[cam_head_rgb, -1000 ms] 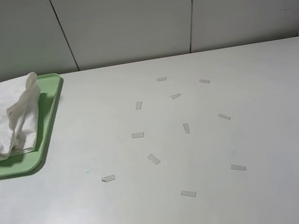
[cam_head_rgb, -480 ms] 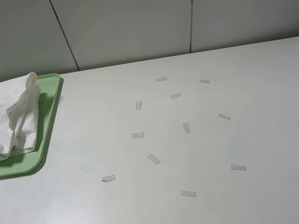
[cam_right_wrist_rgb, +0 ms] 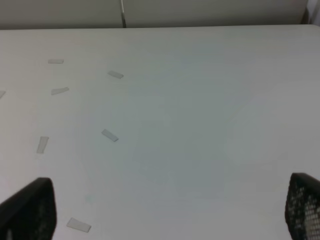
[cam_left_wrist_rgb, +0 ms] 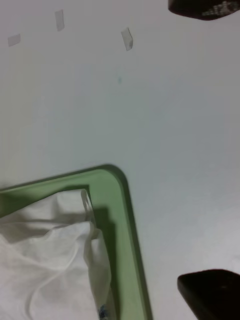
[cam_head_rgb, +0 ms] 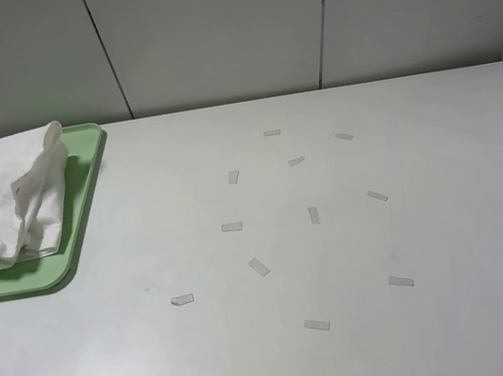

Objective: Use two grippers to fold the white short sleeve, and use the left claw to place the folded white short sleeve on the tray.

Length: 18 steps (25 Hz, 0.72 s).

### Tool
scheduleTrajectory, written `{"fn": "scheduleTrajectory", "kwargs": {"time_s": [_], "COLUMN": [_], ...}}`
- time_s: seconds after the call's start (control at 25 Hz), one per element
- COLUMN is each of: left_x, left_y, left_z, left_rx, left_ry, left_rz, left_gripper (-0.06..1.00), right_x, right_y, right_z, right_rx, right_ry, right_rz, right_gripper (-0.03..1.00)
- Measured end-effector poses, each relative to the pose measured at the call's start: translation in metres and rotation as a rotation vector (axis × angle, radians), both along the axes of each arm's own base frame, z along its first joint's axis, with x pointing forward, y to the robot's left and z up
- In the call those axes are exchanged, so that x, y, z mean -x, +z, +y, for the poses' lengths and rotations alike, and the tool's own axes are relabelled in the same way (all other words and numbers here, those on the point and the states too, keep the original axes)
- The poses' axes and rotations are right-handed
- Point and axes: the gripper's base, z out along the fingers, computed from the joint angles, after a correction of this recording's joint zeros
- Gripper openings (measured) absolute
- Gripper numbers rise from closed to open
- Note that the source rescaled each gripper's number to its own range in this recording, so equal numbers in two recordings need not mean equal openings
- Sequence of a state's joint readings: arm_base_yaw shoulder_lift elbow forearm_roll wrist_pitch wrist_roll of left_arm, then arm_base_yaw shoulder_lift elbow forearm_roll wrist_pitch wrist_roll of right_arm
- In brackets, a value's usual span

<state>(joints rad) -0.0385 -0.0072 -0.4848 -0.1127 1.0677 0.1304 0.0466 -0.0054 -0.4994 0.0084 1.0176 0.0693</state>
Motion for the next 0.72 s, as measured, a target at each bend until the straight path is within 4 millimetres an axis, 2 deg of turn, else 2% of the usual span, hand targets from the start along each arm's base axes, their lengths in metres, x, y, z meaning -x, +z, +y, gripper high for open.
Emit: {"fn": "scheduleTrajectory", "kwargs": {"time_s": [0.72], "left_x": [-0.0001], "left_y": [-0.0001], "left_z": [0.0008], "left_rx": [-0.018], "left_ry": [-0.002], "left_rz": [-0.002], "left_gripper": [1.0], "right_x": [0.0], "right_y": [0.0], "right_z": [0.0], "right_rx": [0.0], "right_ry": [0.0], "right_rz": [0.0], "right_gripper": [1.0]}}
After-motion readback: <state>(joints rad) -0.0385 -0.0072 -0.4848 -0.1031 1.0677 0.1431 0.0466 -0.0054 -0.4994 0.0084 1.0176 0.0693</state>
